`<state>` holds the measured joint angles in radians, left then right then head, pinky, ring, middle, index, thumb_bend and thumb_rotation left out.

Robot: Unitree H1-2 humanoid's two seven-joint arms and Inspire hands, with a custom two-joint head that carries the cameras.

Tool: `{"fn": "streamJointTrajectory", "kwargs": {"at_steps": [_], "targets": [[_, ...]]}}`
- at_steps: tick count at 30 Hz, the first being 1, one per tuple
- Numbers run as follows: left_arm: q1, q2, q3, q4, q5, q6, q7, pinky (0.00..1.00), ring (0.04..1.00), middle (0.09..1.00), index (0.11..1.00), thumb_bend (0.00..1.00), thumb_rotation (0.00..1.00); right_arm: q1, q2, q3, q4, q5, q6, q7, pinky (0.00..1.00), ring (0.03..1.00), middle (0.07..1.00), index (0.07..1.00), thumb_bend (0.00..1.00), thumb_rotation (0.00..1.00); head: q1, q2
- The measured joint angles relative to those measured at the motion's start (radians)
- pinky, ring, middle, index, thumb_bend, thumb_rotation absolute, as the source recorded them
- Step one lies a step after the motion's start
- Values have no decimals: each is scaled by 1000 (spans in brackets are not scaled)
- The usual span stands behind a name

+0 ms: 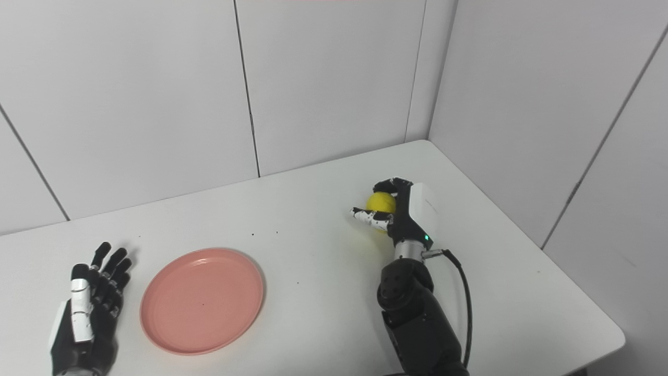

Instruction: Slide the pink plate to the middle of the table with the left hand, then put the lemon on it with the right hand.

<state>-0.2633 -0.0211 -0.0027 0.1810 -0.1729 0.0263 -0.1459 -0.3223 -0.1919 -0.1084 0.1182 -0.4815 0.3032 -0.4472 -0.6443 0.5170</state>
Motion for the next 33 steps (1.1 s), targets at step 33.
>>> {"fn": "streamJointTrajectory", "kwargs": {"at_steps": [33], "targets": [[-20,-26,-23,47,42,-62,17,949,922,909,917,660,1000,-18,149,283,-64,-28,-101,93,306,446,518,367,490,0,176,12]]}}
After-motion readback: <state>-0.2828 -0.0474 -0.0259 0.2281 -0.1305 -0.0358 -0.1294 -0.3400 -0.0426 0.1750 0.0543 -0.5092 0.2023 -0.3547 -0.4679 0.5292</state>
